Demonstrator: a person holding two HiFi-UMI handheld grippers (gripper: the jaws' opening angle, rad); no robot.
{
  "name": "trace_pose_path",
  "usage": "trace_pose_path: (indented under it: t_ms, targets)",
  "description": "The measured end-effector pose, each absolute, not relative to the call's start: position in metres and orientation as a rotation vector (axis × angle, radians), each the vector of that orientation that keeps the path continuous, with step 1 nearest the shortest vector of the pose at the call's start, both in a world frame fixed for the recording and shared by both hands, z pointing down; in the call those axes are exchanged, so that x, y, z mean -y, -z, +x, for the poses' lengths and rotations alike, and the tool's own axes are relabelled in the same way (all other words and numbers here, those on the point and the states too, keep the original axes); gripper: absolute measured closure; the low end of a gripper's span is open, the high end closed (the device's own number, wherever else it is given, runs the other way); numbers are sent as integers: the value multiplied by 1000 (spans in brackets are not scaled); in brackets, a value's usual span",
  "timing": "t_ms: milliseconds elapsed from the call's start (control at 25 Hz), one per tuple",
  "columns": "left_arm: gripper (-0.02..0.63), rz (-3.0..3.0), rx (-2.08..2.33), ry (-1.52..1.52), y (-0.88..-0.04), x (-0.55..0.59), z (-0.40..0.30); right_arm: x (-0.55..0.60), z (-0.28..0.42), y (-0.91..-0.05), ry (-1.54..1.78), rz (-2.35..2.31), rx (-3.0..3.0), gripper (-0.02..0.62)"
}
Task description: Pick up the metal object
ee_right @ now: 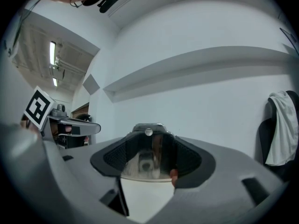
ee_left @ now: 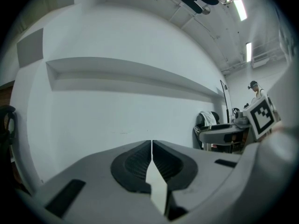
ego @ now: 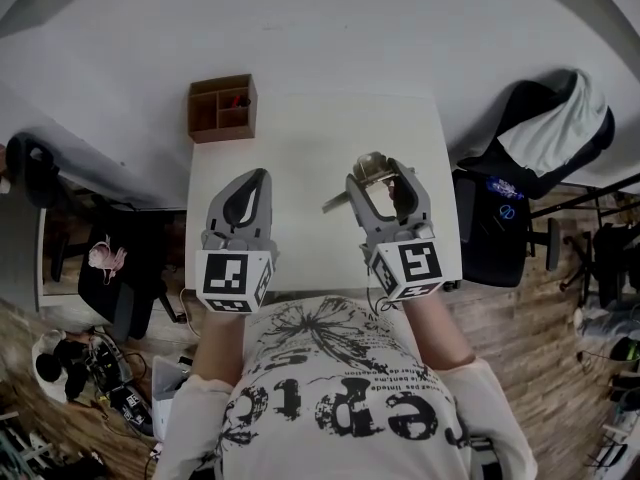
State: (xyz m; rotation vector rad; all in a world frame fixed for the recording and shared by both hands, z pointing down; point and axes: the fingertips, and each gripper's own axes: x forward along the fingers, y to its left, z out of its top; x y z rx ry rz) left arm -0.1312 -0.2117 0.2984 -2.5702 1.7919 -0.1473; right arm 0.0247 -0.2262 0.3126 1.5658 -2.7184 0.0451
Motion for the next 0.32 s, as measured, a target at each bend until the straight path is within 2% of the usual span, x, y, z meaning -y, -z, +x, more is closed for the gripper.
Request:
trace_pose_path:
  t_ms: [320]
  targets:
    - [594,-2565,-1780,121,-293,209,-126,229,33,-311,-85,1598,2712,318]
